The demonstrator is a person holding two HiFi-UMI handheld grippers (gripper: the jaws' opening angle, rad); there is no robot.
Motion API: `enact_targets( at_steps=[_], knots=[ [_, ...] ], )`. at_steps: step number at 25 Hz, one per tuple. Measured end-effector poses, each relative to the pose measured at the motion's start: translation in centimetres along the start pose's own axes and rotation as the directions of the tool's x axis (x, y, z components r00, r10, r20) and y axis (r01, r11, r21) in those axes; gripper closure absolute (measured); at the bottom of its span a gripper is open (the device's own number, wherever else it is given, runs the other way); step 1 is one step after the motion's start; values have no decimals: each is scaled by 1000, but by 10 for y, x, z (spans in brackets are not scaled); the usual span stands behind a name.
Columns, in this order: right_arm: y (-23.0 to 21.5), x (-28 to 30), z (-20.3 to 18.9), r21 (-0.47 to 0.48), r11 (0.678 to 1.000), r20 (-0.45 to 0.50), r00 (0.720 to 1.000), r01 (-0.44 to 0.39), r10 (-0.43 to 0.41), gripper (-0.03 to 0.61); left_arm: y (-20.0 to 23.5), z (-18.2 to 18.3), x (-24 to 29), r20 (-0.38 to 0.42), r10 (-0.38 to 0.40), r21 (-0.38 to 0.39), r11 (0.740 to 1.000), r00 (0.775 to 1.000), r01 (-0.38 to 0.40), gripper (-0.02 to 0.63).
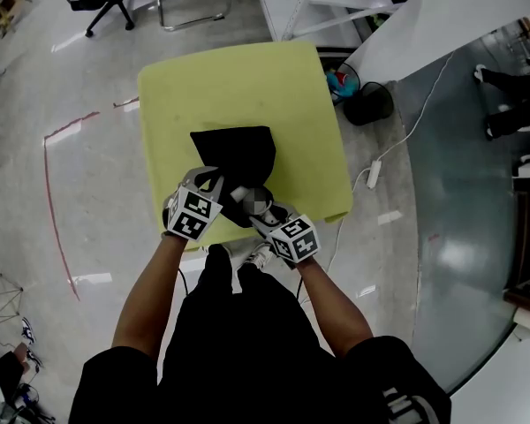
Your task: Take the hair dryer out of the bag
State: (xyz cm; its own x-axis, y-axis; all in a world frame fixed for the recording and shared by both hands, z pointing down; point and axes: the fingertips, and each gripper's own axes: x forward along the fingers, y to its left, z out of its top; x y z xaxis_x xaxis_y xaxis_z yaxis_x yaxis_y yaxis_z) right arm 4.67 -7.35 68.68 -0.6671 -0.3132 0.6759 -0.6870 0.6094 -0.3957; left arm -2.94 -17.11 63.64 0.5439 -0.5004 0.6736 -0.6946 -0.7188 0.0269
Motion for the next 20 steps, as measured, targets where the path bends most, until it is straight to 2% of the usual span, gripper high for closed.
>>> enact_targets(
  at_steps=[3,7,10,14,20],
  knots=[
    [7,-10,-4,-18,997,14,997,-71,71,379,2,-4,-2,0,1,-7,1000,1000,-1,597],
    [11,-22,-8,-42,987,39,987,-157,159,379,2,-11,-3,5,-22,-102,995,1000,22,597],
    [13,-31,-6,-30,975,77,972,-220,221,379,4,-16,-3,-5,-18,-119,993,1000,17,597],
    [24,-46,-4,-34,944,126,936,-328,329,379,0,-18,0,-15,-11,-116,993,1000,9,597],
    [59,-65,4,-32,889,189,871,-456,453,377,4,-22,-2,16,12,-222,975,1000,-8,596]
  ],
)
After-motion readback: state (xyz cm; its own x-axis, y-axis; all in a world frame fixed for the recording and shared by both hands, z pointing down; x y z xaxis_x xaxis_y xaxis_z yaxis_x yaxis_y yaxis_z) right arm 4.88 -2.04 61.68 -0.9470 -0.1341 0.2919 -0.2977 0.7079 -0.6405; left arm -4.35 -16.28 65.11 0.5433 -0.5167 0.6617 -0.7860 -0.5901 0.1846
